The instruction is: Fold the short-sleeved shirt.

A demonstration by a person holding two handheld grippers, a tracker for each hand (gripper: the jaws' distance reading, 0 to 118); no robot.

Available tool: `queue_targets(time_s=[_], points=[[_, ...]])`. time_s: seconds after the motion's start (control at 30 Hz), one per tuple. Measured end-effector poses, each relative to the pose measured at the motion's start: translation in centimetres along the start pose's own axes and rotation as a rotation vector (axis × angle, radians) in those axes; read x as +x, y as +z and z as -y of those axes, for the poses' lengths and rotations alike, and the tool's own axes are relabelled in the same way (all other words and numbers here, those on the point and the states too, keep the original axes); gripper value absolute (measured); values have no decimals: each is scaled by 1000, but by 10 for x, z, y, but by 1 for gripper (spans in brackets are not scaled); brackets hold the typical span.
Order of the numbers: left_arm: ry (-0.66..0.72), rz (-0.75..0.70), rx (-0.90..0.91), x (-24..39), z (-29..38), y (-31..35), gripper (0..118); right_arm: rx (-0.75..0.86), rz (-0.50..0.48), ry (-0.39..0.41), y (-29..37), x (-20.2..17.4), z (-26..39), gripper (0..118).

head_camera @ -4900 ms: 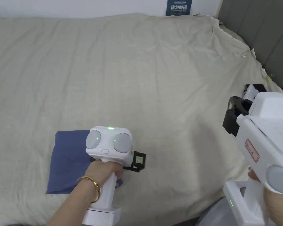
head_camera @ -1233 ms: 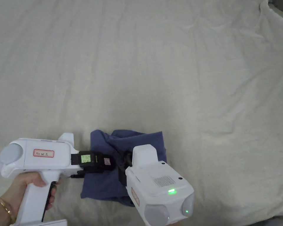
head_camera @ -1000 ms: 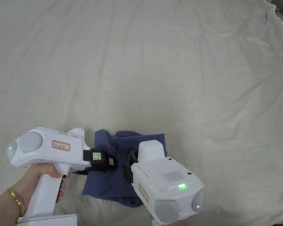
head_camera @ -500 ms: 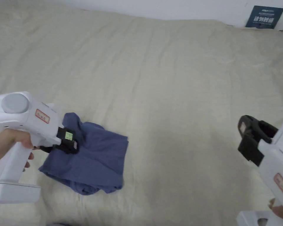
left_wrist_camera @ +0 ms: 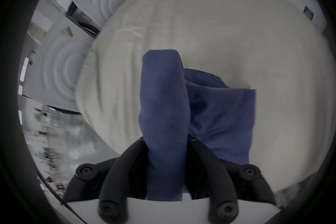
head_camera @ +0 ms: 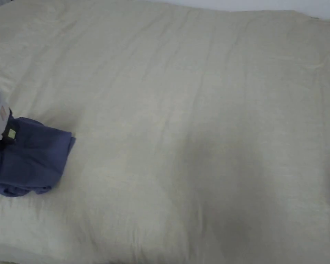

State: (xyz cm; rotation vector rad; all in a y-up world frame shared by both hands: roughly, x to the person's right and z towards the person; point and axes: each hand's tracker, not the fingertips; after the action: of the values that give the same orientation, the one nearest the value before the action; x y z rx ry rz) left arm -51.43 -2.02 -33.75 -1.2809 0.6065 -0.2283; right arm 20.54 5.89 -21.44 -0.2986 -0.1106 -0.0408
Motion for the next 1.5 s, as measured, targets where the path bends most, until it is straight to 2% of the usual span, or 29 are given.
queue_targets(time_s=[0.07,0.1,0.23,0.3,0.33,0.4,0.53,0.73,0.77,0.8,0.9,1.1,1.2,1.3,1.5], points=[[-10,-127,28,-2,3,-2,103,-7,14,-9,-2,-2,0,0],[-11,-195,44,-4,4,-1,114,-13,17,-10,-3,-2,0,0],[2,-324,181,-11,9,31,114,-13,-3,2,-4,-3,-4,0],[58,-345,317,-7,10,64,114,1,-28,7,-2,-2,-10,0],[106,-330,387,-3,12,84,113,15,-49,30,0,0,-13,0],[165,-207,513,8,17,124,112,34,-53,55,3,2,-18,0],[272,1,753,43,33,202,100,68,-89,62,6,15,-28,0],[217,195,1051,127,69,302,65,113,-121,77,13,35,-39,0],[224,223,1085,139,76,314,55,114,-127,80,14,38,-40,0],[232,263,1122,152,85,327,39,119,-137,81,16,42,-42,0],[243,338,1195,183,103,349,1,137,-139,98,21,51,-47,0],[267,451,1250,226,136,367,0,181,-131,105,32,62,-52,0],[262,461,1257,244,150,365,0,207,-125,91,38,65,-47,0],[260,514,1224,259,160,354,0,210,-124,75,41,67,-38,0],[212,530,1176,276,181,331,0,190,-127,50,49,66,-16,0]])
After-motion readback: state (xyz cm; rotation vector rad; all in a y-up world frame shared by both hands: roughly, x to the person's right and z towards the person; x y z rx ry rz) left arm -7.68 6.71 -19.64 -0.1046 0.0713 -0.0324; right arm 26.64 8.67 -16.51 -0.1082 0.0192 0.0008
